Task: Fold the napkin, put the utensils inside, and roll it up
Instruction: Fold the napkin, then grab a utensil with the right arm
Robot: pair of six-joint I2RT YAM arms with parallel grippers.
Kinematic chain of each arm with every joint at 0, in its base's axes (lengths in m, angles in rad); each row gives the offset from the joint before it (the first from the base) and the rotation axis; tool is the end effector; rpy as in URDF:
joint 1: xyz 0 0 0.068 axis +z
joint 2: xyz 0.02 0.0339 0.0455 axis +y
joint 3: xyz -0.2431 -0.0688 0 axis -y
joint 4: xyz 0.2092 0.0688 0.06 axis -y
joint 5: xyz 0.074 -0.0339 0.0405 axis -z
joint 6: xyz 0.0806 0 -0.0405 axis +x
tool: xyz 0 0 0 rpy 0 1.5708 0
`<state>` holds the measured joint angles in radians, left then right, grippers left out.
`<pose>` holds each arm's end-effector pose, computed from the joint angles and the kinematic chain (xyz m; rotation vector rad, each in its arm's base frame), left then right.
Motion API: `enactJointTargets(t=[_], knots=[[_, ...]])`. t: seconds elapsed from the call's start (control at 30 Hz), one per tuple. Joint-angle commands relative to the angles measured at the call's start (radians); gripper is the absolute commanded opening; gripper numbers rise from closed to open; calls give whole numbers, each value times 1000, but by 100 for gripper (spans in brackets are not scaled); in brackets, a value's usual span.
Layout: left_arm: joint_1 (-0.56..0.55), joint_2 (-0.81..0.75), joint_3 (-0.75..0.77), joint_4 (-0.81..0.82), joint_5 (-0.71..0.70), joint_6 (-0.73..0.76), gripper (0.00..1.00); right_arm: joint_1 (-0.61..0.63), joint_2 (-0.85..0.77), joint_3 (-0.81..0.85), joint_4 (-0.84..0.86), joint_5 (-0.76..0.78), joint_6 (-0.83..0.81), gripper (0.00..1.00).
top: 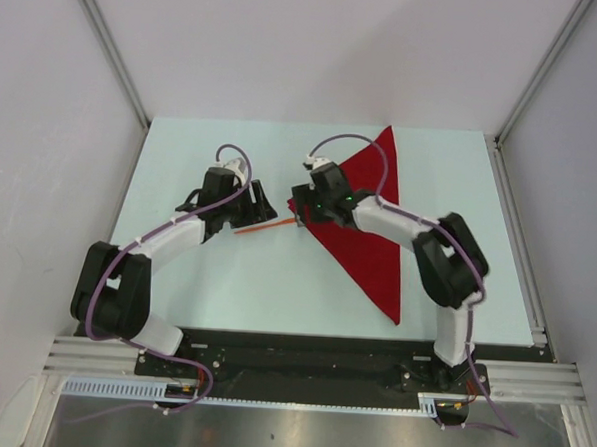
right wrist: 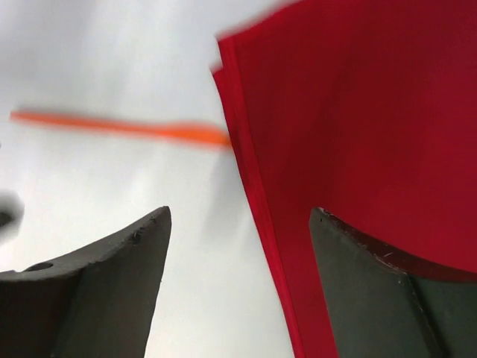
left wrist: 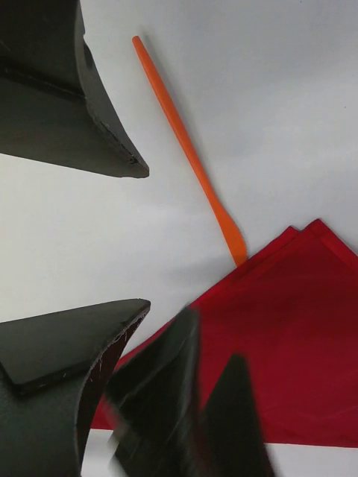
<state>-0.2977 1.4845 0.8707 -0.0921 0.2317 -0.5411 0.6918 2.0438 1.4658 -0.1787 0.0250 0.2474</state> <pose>0.3011 -0.1117 0.1854 -0.1600 2.3482 -0.6916 0.3487 0.2862 0.1597 -0.5096 2.3137 0.4358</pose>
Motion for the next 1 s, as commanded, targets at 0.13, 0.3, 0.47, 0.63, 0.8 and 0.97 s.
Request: enactJointTargets(t=[0.13, 0.3, 0.47, 0.63, 0.8, 0.97], knots=[[-26, -24, -12, 20, 1, 6, 72, -31, -508, -376, -377, 150, 232, 82], [-46, -12, -10, 25, 14, 3, 71, -67, -680, -576, -528, 168, 413, 83], [-52, -10, -12, 35, 29, 0, 71, -115, -793, -663, -579, 145, 460, 82], [-55, -13, -16, 41, 38, -5, 71, -141, -839, -699, -665, 171, 471, 79], [-57, -12, -18, 52, 47, -10, 72, -163, -870, -745, -665, 127, 469, 73], [-57, -10, -22, 60, 52, -11, 71, -163, -878, -771, -642, 87, 466, 65]])
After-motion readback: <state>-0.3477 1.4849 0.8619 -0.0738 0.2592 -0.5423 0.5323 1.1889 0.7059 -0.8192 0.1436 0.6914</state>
